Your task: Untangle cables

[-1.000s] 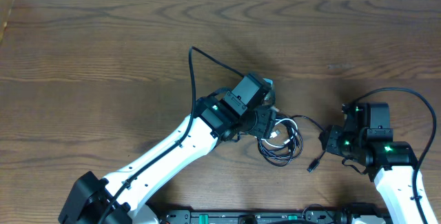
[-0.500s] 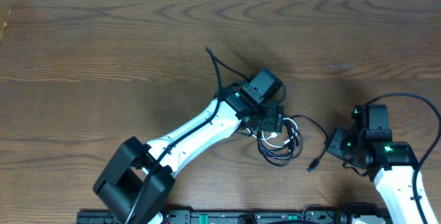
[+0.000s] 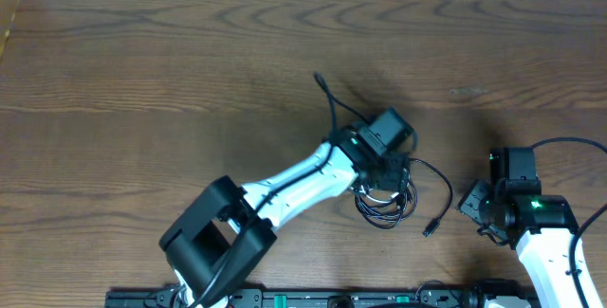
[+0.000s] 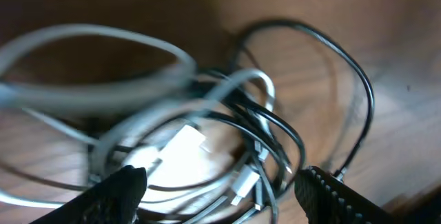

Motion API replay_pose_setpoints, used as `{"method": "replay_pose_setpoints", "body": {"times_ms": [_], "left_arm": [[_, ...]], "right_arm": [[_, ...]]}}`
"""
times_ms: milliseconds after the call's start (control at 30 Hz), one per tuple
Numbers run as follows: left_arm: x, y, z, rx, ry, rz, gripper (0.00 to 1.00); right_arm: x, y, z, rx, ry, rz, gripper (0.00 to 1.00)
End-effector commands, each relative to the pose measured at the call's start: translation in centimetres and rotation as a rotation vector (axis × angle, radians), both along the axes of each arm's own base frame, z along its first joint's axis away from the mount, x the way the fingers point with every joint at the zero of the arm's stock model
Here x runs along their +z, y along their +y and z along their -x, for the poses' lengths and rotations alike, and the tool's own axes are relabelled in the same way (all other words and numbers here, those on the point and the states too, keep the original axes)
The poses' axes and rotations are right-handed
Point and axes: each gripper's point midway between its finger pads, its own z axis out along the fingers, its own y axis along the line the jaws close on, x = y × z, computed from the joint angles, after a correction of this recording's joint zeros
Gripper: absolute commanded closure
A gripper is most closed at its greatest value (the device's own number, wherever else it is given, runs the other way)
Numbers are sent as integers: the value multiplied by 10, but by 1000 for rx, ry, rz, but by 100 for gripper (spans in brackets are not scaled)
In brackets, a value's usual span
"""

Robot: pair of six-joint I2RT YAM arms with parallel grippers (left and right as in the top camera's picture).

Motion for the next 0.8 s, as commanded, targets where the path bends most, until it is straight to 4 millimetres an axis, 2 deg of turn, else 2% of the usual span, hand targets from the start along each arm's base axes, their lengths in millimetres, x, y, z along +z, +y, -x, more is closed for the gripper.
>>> {"method": "replay_pose_setpoints", "body": {"times_ms": [0,233,367,700,767], "left_arm": [[4,-10,3,-15,-34,-2,30],[1,-10,1,46,-85,-49,39],[-5,-14,2,78,-76,-49,39],[-44,-27,-4,145,-42,-43,39],[-50,-30,-6,140,-46,-41,42]], "right_arm": [[0,-4,0,-26,-2,12,41],[0,-1,-1,-21,-5,-5,41],[0,2,-1,-17,-6,-23,41],[0,8,-2,-9,-9,-54,41],[0,9,-2,-8,-10,-59,41]]}}
